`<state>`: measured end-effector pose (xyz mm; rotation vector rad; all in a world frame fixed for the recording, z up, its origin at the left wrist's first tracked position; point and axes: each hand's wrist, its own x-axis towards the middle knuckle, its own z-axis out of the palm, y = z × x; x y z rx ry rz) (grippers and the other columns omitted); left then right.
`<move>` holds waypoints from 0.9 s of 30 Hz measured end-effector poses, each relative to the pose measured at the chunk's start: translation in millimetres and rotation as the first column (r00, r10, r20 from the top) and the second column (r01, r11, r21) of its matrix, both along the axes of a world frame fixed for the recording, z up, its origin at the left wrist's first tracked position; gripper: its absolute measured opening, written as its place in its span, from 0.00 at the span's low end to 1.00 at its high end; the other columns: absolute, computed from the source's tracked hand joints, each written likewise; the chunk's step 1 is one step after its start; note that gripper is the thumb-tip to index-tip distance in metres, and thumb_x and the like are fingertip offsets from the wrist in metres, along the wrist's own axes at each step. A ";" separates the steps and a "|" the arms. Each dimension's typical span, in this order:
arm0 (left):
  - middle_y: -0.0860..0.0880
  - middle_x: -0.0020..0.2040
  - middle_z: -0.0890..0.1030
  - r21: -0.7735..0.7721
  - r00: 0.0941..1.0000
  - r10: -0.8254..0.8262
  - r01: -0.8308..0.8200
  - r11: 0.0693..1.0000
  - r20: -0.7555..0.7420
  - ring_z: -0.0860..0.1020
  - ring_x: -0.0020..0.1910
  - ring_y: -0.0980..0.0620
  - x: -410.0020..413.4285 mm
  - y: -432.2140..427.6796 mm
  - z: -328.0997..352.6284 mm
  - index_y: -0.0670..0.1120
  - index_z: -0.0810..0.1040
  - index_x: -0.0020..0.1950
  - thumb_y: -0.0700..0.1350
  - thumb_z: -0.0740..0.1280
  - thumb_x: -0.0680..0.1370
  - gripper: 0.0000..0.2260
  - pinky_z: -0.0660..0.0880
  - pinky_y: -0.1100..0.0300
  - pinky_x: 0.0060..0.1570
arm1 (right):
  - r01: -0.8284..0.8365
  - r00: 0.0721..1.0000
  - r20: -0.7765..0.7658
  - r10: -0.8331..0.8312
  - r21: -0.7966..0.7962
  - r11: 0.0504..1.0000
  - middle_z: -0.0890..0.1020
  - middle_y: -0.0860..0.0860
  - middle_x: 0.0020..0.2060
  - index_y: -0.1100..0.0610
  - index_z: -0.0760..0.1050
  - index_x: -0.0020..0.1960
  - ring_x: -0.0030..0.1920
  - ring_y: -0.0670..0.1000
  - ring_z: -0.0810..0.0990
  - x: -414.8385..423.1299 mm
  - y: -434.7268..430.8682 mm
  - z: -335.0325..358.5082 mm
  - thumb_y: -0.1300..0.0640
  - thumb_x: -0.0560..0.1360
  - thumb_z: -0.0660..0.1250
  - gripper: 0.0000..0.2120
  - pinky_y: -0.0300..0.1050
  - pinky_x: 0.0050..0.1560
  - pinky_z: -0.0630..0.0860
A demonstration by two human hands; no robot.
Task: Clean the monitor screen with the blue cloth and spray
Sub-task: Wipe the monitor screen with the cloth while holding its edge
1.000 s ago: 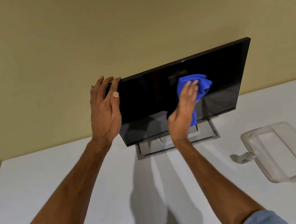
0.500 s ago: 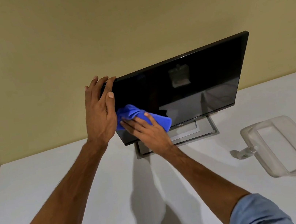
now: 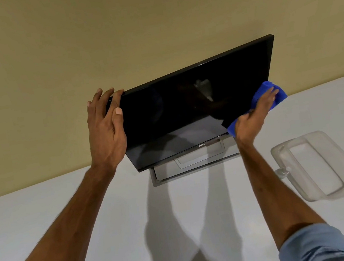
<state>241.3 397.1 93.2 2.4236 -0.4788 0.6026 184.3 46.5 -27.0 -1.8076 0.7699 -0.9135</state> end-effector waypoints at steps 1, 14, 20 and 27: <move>0.49 0.83 0.71 -0.003 1.000 0.004 -0.003 1.000 0.004 0.59 0.88 0.48 -1.0 -0.8 -0.8 0.51 0.72 0.84 0.48 0.49 0.93 0.22 0.50 0.47 0.89 | 0.008 1.000 0.019 -0.009 0.058 0.998 0.55 0.48 0.88 0.45 0.49 0.89 0.86 0.63 0.60 -3.8 -0.6 1.3 0.70 0.81 0.54 0.42 0.58 0.82 0.65; 0.50 0.81 0.71 -0.005 1.000 0.022 -0.022 1.000 0.018 0.59 0.88 0.48 -0.4 -2.0 -2.1 0.52 0.72 0.84 0.49 0.49 0.93 0.22 0.51 0.43 0.88 | 0.082 0.996 -0.060 -0.073 0.154 0.985 0.49 0.60 0.88 0.67 0.49 0.88 0.88 0.59 0.53 5.2 145.8 -15.4 0.71 0.84 0.56 0.34 0.57 0.85 0.62; 0.50 0.81 0.72 -0.005 1.000 0.017 -0.017 1.000 0.023 0.60 0.87 0.48 1.4 -1.9 -0.3 0.52 0.72 0.84 0.47 0.50 0.93 0.21 0.52 0.42 0.88 | -0.473 0.879 -0.126 0.459 -0.122 0.873 0.44 0.47 0.89 0.48 0.39 0.90 0.89 0.49 0.46 -27.6 238.1 -36.7 0.70 0.80 0.60 0.47 0.50 0.89 0.48; 0.51 0.81 0.72 0.022 1.000 -0.006 0.006 1.000 0.031 0.60 0.88 0.48 0.8 2.8 -2.4 0.52 0.70 0.85 0.47 0.50 0.93 0.22 0.52 0.44 0.88 | -0.783 0.581 -0.561 0.590 -0.583 0.218 0.58 0.51 0.88 0.53 0.48 0.90 0.86 0.57 0.61 -30.9 249.2 -70.0 0.74 0.69 0.71 0.57 0.59 0.86 0.39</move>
